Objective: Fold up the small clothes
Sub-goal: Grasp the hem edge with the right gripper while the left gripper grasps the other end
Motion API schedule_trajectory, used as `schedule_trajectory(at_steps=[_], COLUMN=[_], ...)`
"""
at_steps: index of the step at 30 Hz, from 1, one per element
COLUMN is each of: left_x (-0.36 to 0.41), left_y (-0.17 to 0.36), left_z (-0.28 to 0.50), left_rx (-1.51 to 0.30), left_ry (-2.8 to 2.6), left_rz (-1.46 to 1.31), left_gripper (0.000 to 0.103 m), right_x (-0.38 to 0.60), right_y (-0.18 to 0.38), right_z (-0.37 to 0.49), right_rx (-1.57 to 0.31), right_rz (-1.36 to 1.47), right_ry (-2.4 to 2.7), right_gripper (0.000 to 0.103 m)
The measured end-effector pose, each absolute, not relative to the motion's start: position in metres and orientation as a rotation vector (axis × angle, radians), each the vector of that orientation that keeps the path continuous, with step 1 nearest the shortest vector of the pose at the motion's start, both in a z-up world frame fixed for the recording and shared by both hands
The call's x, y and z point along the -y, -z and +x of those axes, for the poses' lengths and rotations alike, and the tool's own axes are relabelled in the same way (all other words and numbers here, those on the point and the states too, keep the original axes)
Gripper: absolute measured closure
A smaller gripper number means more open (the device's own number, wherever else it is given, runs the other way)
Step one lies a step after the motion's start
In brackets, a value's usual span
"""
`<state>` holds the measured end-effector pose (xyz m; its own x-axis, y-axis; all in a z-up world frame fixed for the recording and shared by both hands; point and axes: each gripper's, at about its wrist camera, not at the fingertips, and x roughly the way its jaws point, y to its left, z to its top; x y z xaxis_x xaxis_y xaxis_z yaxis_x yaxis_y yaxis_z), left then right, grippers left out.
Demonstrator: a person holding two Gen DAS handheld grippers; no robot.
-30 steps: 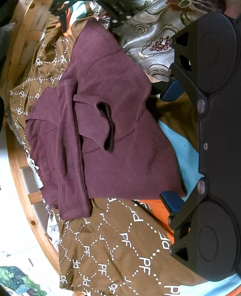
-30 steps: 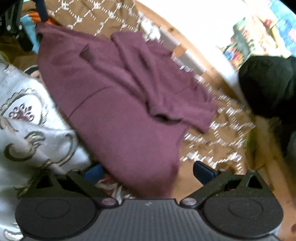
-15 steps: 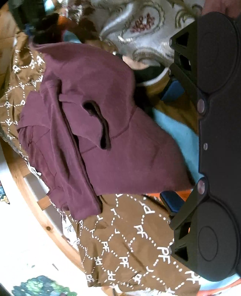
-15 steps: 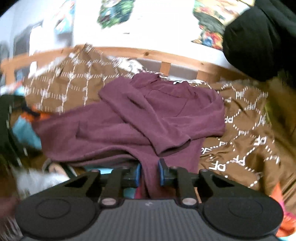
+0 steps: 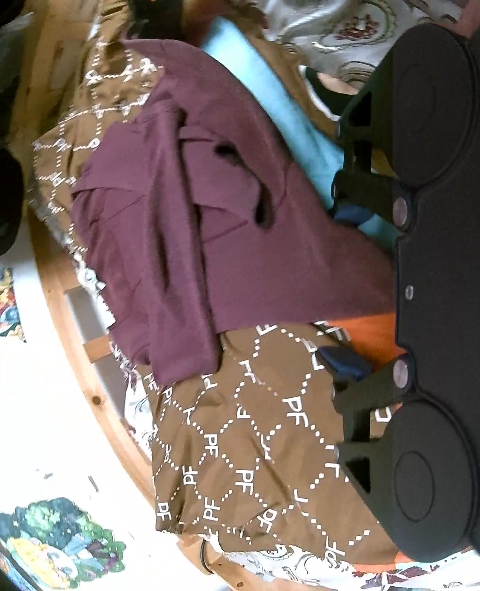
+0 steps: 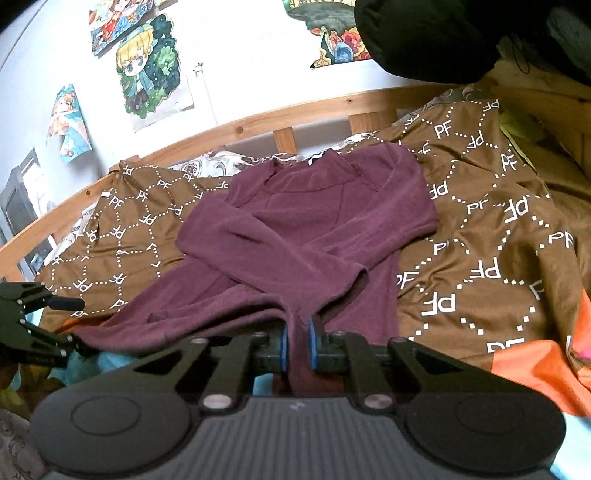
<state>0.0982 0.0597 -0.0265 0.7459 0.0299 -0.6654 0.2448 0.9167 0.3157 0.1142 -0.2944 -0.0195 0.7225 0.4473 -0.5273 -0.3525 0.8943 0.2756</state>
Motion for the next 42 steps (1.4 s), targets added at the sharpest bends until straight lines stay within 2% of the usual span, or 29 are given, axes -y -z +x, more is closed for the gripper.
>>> schedule_trajectory(at_steps=[1, 3, 4, 6, 9, 12, 16, 18, 22, 33, 42], left_x=[-0.060, -0.060, -0.058, -0.058, -0.057, -0.057, -0.057, -0.057, -0.057, -0.088, -0.096], left_y=[0.024, 0.021, 0.020, 0.019, 0.018, 0.017, 0.016, 0.014, 0.005, -0.060, -0.094], left_z=[0.100, 0.104, 0.105, 0.110, 0.116, 0.120, 0.118, 0.115, 0.102, 0.018, -0.036], left_rx=[-0.722, -0.717, -0.714, -0.711, -0.719, -0.718, -0.705, -0.697, -0.673, -0.561, -0.606], left_ry=[0.119, 0.103, 0.092, 0.083, 0.078, 0.076, 0.070, 0.074, 0.127, 0.253, 0.383], left_rz=[0.392, 0.373, 0.364, 0.339, 0.315, 0.305, 0.301, 0.283, 0.217, 0.131, 0.171], left_gripper=[0.049, 0.064, 0.068, 0.083, 0.091, 0.095, 0.097, 0.098, 0.099, 0.099, 0.099], right_x=[0.295, 0.292, 0.291, 0.288, 0.283, 0.280, 0.273, 0.269, 0.268, 0.280, 0.288], right_y=[0.020, 0.019, 0.019, 0.019, 0.021, 0.022, 0.025, 0.027, 0.021, -0.050, -0.099], right_z=[0.115, 0.112, 0.111, 0.109, 0.105, 0.102, 0.098, 0.094, 0.081, 0.003, -0.063], right_rx=[-0.622, -0.618, -0.613, -0.610, -0.604, -0.599, -0.589, -0.588, -0.585, -0.463, -0.490], right_rz=[0.164, 0.160, 0.154, 0.139, 0.094, 0.048, -0.045, -0.103, -0.143, -0.134, -0.073], right_ry=[-0.442, -0.435, -0.436, -0.431, -0.418, -0.407, -0.384, -0.378, -0.396, -0.397, -0.474], right_gripper=[0.091, 0.091, 0.091, 0.091, 0.090, 0.084, 0.070, 0.070, 0.097, 0.099, 0.099])
